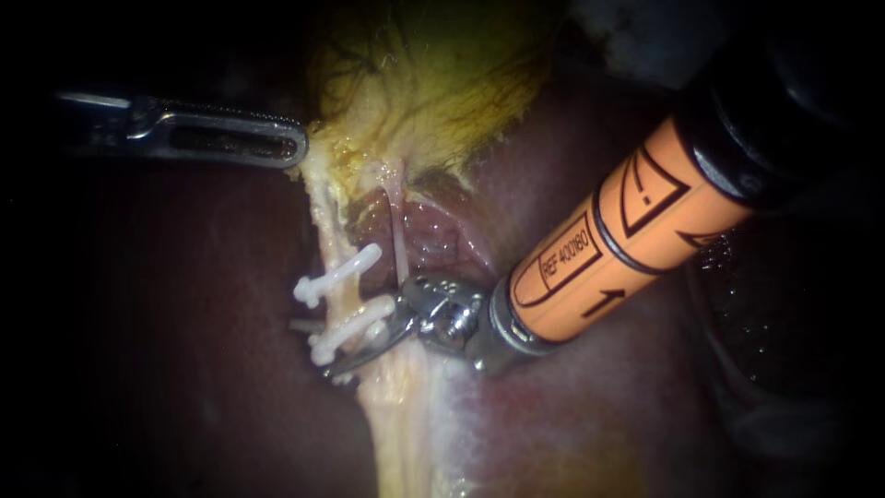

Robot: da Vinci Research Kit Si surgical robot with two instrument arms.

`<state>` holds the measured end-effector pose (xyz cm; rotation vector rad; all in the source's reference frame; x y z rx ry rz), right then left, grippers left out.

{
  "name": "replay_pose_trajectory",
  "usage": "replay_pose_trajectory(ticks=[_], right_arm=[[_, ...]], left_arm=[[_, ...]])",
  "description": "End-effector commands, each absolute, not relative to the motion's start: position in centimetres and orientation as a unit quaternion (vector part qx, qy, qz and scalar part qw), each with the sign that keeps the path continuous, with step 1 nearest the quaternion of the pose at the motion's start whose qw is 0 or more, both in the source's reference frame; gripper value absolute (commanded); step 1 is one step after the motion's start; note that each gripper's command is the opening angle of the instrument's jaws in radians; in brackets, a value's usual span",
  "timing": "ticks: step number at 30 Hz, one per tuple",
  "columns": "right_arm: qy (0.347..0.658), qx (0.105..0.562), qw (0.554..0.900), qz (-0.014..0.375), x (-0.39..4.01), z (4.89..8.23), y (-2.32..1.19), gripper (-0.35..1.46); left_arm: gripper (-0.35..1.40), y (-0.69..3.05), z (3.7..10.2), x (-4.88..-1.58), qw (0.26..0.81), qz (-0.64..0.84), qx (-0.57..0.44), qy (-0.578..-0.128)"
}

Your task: Go to the cutting position left tube

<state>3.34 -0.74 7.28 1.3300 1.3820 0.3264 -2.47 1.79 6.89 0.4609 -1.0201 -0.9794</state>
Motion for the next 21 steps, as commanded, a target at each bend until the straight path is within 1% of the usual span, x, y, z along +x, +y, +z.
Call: replay_pose_trajectory(ticks=[1,5,12,16,21], right_arm=[[0.587,0.565,0.563,0.139,3.35,7.28,-0.74,1.18],[0.583,0.563,0.569,0.137,3.35,7.31,-0.74,1.18],[0.557,0.552,0.607,0.128,3.30,7.60,-0.76,1.18],[0.534,0.546,0.633,0.124,3.24,7.81,-0.81,1.18],[0.521,0.541,0.649,0.120,3.16,7.92,-0.75,1.18]], left_arm=[[-0.35,1.79,6.90,-2.47,0.736,-0.446,0.210,-0.464],[-0.35,1.79,6.90,-2.47,0.736,-0.446,0.210,-0.464],[-0.35,1.80,6.90,-2.47,0.736,-0.446,0.210,-0.464],[-0.35,1.80,6.90,-2.47,0.736,-0.446,0.210,-0.464],[-0.35,1.80,6.90,-2.46,0.736,-0.446,0.210,-0.464]])
